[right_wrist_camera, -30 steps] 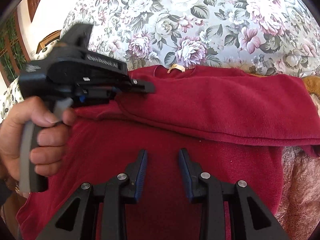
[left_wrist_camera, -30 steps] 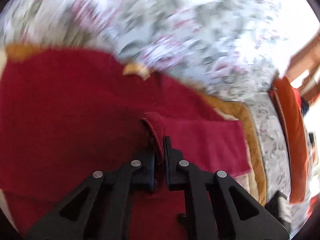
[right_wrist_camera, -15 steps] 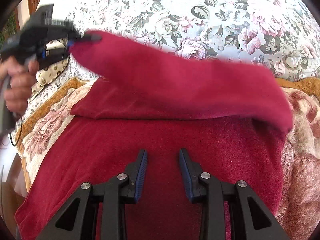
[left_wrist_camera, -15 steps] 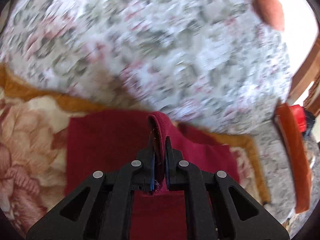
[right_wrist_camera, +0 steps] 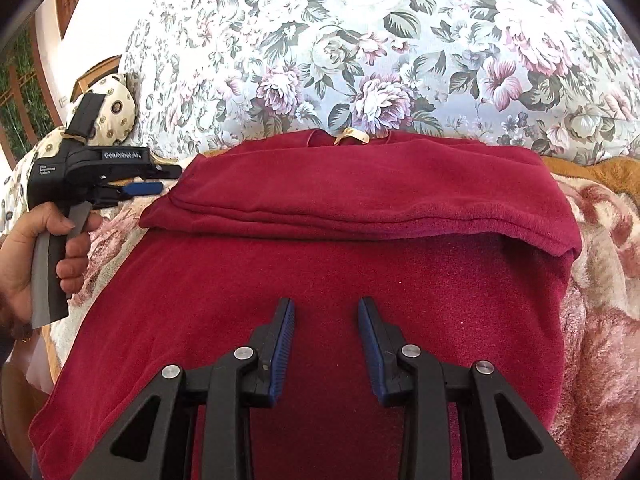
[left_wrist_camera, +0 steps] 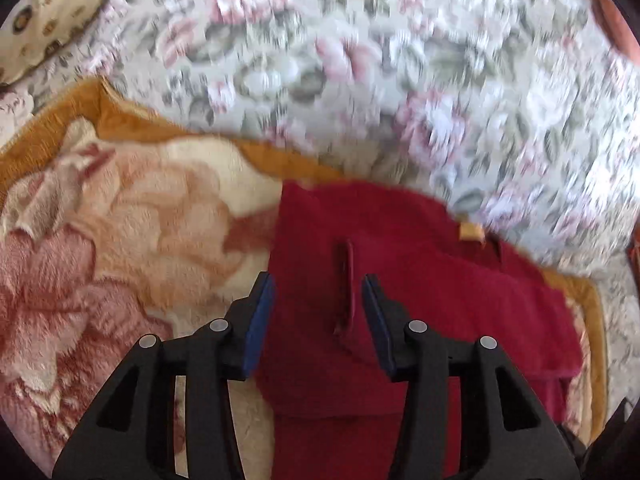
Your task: Fold small clothes
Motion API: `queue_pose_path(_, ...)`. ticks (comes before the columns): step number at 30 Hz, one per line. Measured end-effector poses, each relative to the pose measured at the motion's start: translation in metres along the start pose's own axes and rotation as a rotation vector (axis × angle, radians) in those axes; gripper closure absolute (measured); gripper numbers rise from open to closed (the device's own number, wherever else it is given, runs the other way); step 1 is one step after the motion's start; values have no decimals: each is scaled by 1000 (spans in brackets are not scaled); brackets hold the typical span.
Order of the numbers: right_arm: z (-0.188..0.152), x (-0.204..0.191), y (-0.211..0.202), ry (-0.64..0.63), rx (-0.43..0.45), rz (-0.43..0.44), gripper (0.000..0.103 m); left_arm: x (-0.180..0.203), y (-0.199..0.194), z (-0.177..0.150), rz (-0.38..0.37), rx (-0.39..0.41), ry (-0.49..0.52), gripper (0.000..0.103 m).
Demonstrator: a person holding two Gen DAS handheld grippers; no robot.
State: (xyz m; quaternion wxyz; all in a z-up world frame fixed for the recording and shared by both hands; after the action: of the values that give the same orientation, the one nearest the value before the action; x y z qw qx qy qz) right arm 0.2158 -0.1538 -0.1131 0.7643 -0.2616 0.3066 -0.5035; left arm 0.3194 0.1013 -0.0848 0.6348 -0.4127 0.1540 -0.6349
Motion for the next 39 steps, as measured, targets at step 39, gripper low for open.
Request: queue_pose_path(39,91,173,51,-29,-207,-177,81,46,35,-23,-128,-2,121,59)
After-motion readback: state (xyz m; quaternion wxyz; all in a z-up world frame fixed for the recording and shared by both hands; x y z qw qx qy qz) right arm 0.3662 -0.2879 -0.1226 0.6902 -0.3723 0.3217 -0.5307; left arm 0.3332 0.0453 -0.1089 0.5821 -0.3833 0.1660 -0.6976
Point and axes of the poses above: each gripper's, at about its wrist camera, not at the fingertips, and y roughly the way its jaws point, x to its right, z to its top, the point moved 8 cm from there along y, roughly the way its jaws point, and after that the axes turned 3 degrees about -y, right-handed, at the moved point
